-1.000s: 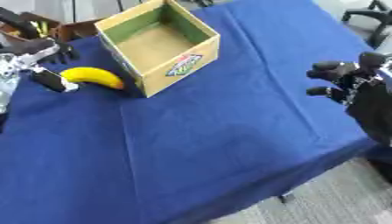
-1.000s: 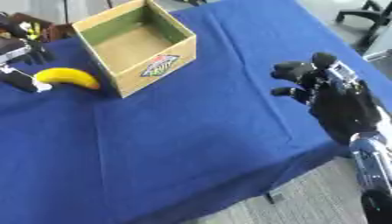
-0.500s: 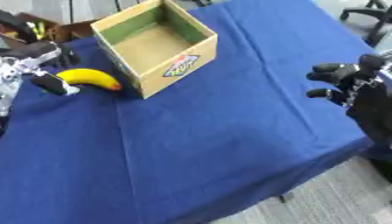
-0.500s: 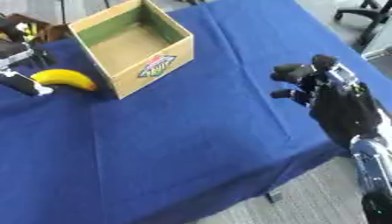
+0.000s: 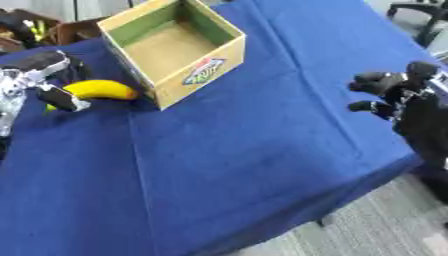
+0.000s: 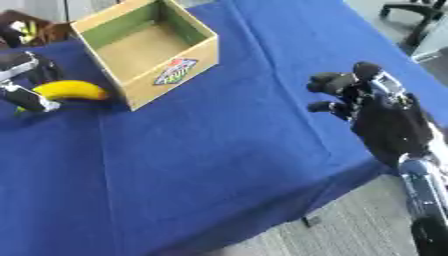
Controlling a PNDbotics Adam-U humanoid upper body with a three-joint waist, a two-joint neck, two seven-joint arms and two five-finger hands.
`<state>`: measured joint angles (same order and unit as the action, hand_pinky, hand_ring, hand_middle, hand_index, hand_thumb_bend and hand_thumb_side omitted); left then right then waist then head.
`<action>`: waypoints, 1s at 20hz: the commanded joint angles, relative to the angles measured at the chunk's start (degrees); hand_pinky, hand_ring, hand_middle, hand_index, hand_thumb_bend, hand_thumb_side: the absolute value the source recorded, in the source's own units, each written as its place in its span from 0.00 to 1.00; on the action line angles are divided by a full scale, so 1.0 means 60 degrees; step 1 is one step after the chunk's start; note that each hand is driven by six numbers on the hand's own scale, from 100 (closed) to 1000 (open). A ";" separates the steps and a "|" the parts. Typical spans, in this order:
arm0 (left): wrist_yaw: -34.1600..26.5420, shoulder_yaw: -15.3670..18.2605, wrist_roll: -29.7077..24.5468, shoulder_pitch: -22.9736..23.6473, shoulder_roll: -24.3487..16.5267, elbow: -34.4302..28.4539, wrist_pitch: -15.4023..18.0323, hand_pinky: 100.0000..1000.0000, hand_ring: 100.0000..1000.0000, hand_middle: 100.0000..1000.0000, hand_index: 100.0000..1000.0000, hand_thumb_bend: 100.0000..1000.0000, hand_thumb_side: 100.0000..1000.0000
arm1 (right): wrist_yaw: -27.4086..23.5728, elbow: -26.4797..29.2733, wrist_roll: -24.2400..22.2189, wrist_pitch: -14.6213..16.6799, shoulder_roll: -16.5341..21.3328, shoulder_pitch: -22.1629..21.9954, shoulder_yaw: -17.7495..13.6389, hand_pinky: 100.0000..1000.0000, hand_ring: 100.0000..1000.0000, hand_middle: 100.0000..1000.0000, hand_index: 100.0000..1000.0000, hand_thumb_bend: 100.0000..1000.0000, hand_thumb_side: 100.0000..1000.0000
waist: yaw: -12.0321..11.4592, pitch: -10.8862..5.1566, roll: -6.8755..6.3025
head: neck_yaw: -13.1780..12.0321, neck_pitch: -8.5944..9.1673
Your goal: Pick up objects on the table and place them in the box.
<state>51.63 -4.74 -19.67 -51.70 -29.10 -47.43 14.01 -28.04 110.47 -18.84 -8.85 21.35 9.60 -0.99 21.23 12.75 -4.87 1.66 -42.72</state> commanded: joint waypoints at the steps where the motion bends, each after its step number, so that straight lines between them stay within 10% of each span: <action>1: 0.0032 0.0111 0.0093 -0.0138 -0.0150 -0.0064 -0.0013 0.54 0.52 0.55 0.70 0.34 0.12 | 0.0042 0.0180 -0.0034 0.0024 0.0117 0.0105 -0.0023 0.71 0.84 0.73 0.55 0.00 0.75 | -0.0001 -0.0131 0.0047 | 0.0037 0.0023; 20: -0.0398 0.0151 0.0383 -0.0063 -0.0166 -0.0186 -0.0160 0.29 0.27 0.31 0.45 0.21 0.06 | -0.0015 0.0156 -0.0032 0.0027 0.0136 0.0029 -0.0040 0.71 0.84 0.73 0.55 0.00 0.75 | -0.0048 -0.0281 0.0116 | 0.0181 0.0035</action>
<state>49.69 -4.48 -17.79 -51.37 -28.68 -47.70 13.18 -27.96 110.47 -18.90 -8.85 21.30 9.53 -0.99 21.01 12.07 -4.60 2.49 -42.72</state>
